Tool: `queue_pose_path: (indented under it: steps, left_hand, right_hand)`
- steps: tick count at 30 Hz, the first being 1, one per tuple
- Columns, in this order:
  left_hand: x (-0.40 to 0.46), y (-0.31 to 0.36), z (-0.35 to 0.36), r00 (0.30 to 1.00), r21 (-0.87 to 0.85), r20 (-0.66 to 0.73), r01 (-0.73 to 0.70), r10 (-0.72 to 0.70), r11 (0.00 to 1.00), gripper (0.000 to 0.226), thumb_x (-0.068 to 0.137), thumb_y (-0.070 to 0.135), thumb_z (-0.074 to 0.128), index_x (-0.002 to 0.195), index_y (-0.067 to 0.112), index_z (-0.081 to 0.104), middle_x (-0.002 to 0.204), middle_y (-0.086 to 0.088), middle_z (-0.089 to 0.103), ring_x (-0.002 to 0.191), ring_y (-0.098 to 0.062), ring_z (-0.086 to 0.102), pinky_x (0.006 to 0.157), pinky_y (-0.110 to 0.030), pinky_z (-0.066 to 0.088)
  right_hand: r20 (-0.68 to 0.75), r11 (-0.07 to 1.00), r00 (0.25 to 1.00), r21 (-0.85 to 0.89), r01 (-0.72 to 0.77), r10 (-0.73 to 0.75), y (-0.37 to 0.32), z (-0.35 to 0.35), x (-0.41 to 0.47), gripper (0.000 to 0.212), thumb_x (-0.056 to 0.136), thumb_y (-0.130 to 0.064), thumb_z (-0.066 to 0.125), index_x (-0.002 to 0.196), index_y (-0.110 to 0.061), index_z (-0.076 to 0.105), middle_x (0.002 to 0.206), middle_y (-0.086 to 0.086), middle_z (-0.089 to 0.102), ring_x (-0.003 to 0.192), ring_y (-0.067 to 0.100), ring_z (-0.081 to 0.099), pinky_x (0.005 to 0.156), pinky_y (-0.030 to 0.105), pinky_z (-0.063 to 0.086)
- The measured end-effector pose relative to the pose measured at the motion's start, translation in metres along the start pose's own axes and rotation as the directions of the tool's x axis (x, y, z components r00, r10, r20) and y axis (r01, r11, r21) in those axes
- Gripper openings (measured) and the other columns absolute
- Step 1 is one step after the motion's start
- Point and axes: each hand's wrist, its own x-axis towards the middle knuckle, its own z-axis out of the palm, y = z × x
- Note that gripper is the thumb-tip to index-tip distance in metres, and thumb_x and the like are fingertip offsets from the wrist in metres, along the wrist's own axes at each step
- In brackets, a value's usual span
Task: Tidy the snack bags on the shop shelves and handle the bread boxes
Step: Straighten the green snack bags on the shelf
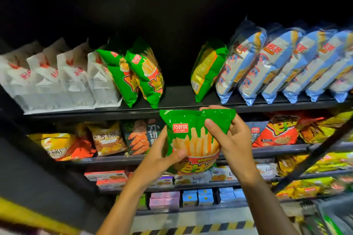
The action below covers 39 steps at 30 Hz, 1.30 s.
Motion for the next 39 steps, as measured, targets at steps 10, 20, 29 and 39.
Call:
queue_pose_path:
  steps: [10, 20, 29, 39]
  left_hand:
    - [0.001, 0.023, 0.01, 0.954, -0.151, -0.293, -0.117, 0.068, 0.982, 0.043, 0.075, 0.026, 0.083, 0.113, 0.015, 0.065, 0.104, 0.003, 0.079, 0.096, -0.013, 0.075, 0.075, -0.021, 0.058]
    - [-0.003, 0.015, 0.006, 0.981, -0.229, -0.176, -0.116, 0.076, 0.967, 0.034, 0.083, 0.013, 0.08, 0.116, 0.013, 0.072, 0.117, -0.009, 0.075, 0.11, -0.028, 0.072, 0.087, -0.035, 0.059]
    - [-0.007, 0.013, -0.001, 0.978, -0.276, -0.048, -0.209, 0.203, 0.938, 0.022, 0.082, 0.01, 0.075, 0.104, 0.016, 0.076, 0.128, -0.013, 0.065, 0.126, -0.038, 0.06, 0.099, -0.053, 0.052]
    - [-0.01, 0.013, 0.004, 0.932, -0.353, -0.166, -0.362, 0.323, 0.863, 0.011, 0.087, 0.021, 0.08, 0.094, 0.019, 0.072, 0.114, -0.01, 0.067, 0.122, -0.041, 0.06, 0.104, -0.054, 0.048]
  right_hand:
    - [0.027, 0.999, 0.999, 0.03, -0.036, 0.035, 0.007, 0.01, -0.009, 0.027, 0.081, -0.017, 0.078, 0.106, -0.01, 0.07, 0.105, 0.011, 0.078, 0.102, 0.028, 0.075, 0.087, 0.037, 0.061]
    - [0.254, 0.999, 0.967, -0.028, -0.018, 0.025, 0.003, -0.01, -0.006, 0.022, 0.087, -0.009, 0.073, 0.106, 0.002, 0.076, 0.118, 0.013, 0.074, 0.113, 0.032, 0.07, 0.094, 0.043, 0.058]
    - [0.274, 0.994, 0.956, 0.043, 0.099, -0.107, 0.005, -0.011, -0.016, 0.012, 0.085, -0.012, 0.074, 0.096, -0.014, 0.079, 0.109, 0.008, 0.071, 0.109, 0.03, 0.068, 0.096, 0.039, 0.052]
    - [0.263, 0.976, 0.944, -0.026, 0.215, -0.201, 0.002, -0.01, -0.022, 0.015, 0.083, 0.004, 0.072, 0.09, -0.009, 0.077, 0.106, 0.008, 0.071, 0.11, 0.029, 0.068, 0.096, 0.037, 0.052]
